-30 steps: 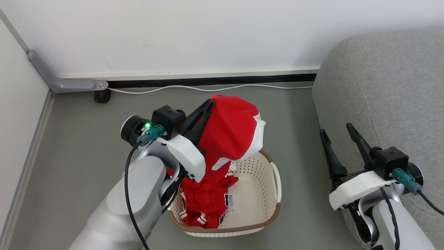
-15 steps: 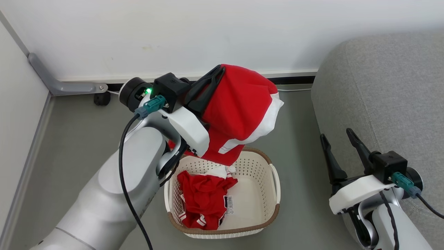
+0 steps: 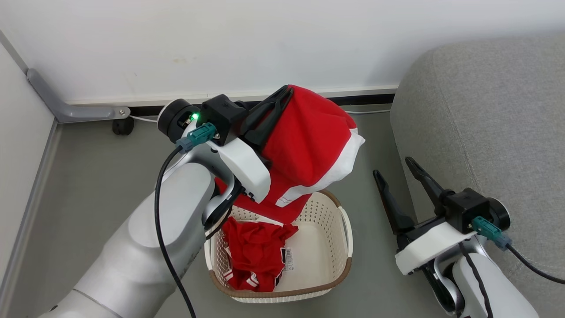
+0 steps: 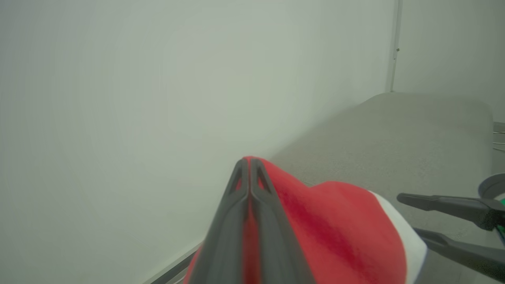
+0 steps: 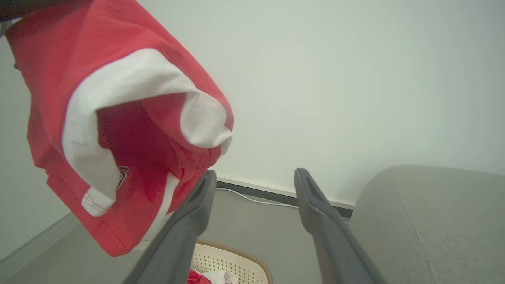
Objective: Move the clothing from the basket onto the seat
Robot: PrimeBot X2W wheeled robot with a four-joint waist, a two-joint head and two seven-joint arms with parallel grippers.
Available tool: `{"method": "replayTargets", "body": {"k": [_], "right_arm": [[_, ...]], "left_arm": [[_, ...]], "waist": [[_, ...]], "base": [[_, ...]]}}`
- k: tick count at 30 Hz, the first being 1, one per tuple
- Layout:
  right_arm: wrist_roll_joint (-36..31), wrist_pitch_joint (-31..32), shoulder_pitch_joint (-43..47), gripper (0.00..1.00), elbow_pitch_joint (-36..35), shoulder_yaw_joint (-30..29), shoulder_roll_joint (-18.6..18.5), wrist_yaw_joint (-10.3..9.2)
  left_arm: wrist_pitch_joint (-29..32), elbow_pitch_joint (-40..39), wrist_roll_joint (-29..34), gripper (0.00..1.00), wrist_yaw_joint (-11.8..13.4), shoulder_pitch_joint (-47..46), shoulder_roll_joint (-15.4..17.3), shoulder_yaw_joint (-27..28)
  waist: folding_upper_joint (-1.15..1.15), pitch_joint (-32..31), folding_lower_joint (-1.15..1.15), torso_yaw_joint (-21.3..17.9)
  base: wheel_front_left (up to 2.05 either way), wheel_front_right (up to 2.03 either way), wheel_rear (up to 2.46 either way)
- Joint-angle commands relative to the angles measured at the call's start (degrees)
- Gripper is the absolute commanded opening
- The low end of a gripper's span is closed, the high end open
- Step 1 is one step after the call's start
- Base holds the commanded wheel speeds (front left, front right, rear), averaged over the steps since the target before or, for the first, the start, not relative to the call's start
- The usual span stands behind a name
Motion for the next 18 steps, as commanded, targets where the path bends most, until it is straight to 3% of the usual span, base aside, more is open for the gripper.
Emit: {"method": "replayTargets", "body": {"k": [1,7,18], "right_arm": [[1.57,-0.35,-2.7,1.0,-3.14,3.04,-0.75,0.4],[3.51,-0.35,-4.65,1.0,-7.25,7.91,-3.0,0.4],[-0.89,-0.35,-8.5,1.0,-5.83,10.81,-4.03,0.4]], "left_arm": [[-0.33,-0.99,-0.58,0.0,-0.02,-3.34,1.22,1.61],[-0.78,-0.25,-0.69,0.0,-0.02,-3.46,1.03,1.24],[-1.43,0.45,-1.05,0.0,-0.03,-3.82,0.26,0.46]], "waist": [[0.0,0.14,0.0,-0.1],[0.0,0.35,0.0,-0.27],[0.0,0.76,0.0,0.09]], "base": [[0.0,0.0,0.0],[0.0,0.0,0.0],[0.0,0.0,0.0]]}}
